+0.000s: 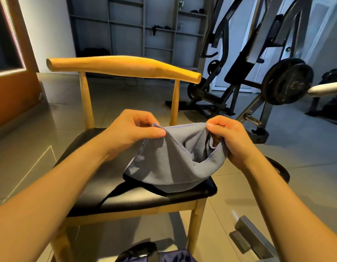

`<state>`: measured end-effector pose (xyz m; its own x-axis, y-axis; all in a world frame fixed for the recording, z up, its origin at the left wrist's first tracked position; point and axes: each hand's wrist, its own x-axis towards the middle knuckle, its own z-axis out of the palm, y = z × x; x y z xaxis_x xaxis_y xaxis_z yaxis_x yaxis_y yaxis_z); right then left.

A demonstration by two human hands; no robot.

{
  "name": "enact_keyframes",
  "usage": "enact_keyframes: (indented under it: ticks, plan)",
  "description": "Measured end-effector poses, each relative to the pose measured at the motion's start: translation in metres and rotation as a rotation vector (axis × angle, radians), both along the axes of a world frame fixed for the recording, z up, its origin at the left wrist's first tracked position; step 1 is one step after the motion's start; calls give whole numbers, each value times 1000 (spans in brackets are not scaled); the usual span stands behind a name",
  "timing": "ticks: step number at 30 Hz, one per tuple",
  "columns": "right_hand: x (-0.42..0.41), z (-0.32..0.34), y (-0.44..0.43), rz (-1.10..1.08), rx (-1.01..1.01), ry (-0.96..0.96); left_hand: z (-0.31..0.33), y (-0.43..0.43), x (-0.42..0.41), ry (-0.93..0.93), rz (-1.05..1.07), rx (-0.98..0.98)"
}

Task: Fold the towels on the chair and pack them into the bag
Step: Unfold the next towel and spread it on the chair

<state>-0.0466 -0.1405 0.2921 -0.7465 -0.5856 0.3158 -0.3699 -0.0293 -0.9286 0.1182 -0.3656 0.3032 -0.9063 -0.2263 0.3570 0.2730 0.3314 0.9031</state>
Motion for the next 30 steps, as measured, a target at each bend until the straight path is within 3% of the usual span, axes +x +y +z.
enact_keyframes:
  ticks: [7,9,12,15,22,30]
  plan:
    - [1,7,-5,-154,231,77,-1,-7,6,-49,32,-95]
    - [8,15,-8,-187,206,154,1,-5,7,-44,30,-131]
    - [27,30,-17,-78,156,287,5,1,7,-17,19,-143]
    - [42,36,-27,66,258,415,8,6,6,12,-10,-99]
    - [51,30,-34,204,241,346,8,11,4,34,-48,-102]
    - [48,28,-32,174,84,282,-7,6,-5,68,25,143]
